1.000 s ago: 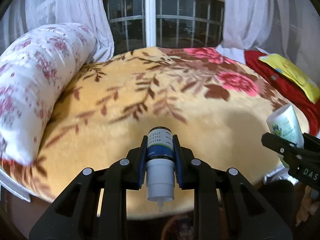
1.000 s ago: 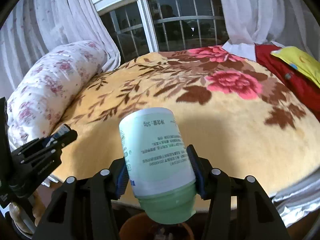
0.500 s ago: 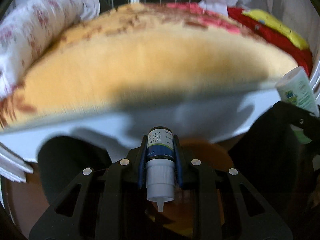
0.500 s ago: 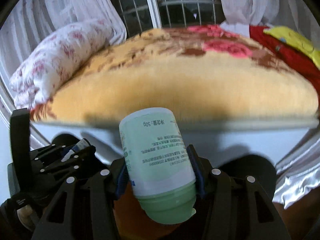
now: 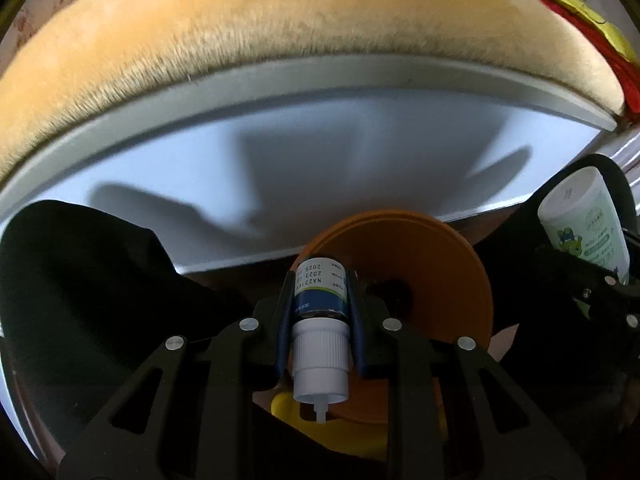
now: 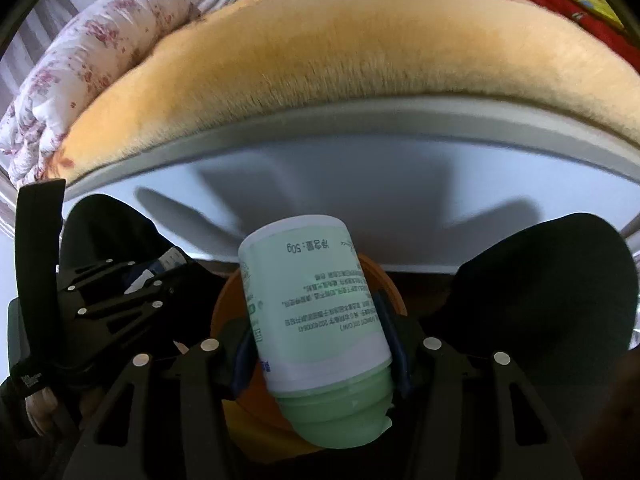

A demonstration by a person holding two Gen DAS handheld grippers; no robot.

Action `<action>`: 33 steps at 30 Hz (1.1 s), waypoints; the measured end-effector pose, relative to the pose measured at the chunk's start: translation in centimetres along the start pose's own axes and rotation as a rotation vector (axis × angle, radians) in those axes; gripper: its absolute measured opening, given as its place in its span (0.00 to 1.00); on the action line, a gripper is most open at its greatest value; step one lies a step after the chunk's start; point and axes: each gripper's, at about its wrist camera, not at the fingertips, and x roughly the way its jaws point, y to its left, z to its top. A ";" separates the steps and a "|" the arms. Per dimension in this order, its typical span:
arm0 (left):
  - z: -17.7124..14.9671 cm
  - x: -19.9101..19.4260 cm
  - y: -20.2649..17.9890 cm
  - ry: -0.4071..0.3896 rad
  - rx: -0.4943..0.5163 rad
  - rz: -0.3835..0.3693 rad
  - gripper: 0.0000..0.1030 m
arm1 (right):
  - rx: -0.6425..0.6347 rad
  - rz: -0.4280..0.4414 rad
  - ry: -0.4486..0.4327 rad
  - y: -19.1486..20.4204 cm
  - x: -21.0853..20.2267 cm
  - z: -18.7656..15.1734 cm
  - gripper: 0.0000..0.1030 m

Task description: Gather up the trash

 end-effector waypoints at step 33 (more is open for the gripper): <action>0.2 -5.7 1.0 -0.200 -0.093 0.031 0.75 | 0.108 -0.134 -0.152 -1.5 -3.6 -0.1 0.95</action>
